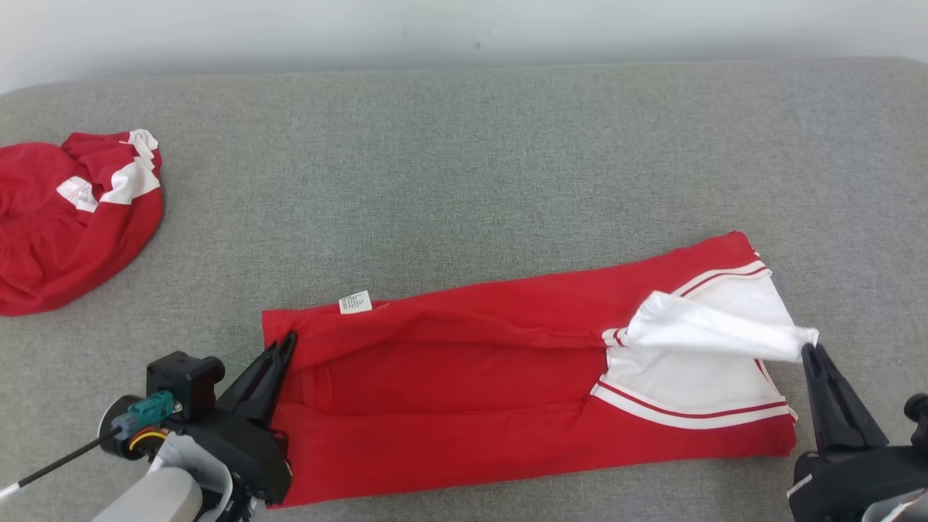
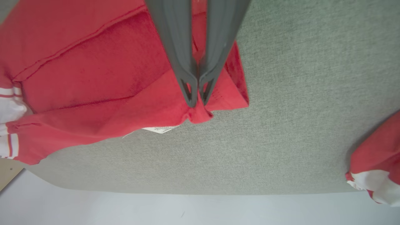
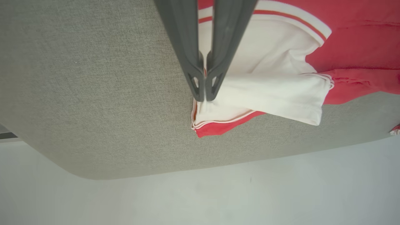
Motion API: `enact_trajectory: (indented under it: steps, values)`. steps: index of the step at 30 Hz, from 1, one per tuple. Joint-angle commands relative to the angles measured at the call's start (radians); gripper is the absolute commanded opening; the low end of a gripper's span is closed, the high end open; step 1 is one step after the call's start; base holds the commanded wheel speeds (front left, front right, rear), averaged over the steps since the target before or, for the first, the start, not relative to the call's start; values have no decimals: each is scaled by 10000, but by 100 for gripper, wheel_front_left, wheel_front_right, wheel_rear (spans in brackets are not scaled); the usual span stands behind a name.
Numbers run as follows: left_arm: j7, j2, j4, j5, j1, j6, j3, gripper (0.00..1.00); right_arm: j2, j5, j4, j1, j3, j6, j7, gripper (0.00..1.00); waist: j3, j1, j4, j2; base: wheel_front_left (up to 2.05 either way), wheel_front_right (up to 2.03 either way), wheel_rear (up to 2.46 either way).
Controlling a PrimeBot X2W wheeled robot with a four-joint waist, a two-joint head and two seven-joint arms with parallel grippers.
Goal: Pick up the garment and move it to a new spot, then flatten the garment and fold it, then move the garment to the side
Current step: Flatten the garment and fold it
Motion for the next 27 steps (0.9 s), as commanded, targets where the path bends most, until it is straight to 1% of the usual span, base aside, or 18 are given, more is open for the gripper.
enact_trajectory:
  steps: [1,7,8,9,10,14,16,17,21,24,27]
  values:
    - [-100,-41,140,127,174,-29,41,0,48,-79,-30,174,-67,-25,58,0,-50,1,-20,1,0,0,0]
    - [-257,-197,486,221,354,-97,81,0,116,-64,173,389,-106,-25,103,0,-267,1,-13,1,0,0,0]
    - [-271,-240,513,262,362,-77,106,33,111,-100,184,403,-129,-25,105,0,-301,1,-3,1,0,0,0]
    - [-300,-290,536,262,402,-80,123,100,99,-149,171,429,-142,-25,56,47,-338,1,10,1,0,0,0]
    - [-303,-340,546,236,460,-100,185,100,138,-148,159,463,-168,-25,13,100,-363,1,18,1,0,0,0]
    - [-366,-511,478,345,653,-61,553,100,80,-208,172,534,-266,-25,-36,100,-515,1,76,1,0,0,0]
    - [-376,-610,313,495,813,-4,971,100,42,-213,177,540,-298,-25,-82,100,-588,1,112,1,0,0,0]
    - [-376,-610,313,495,813,-4,971,100,42,-213,177,540,-298,-25,-82,100,-588,1,112,1,0,0,0]
    - [-370,-893,-316,1066,1467,247,2382,100,-96,-262,214,431,-352,-25,-44,100,-738,1,203,1,0,0,0]
    - [-365,-1206,-795,1660,2051,347,3460,100,-261,-324,313,258,-324,-25,64,100,-857,1,279,1,0,0,0]
    - [-366,-1547,-1151,2240,2639,257,4470,100,-457,-468,565,-2,-244,-25,261,100,-978,1,353,1,0,0,0]
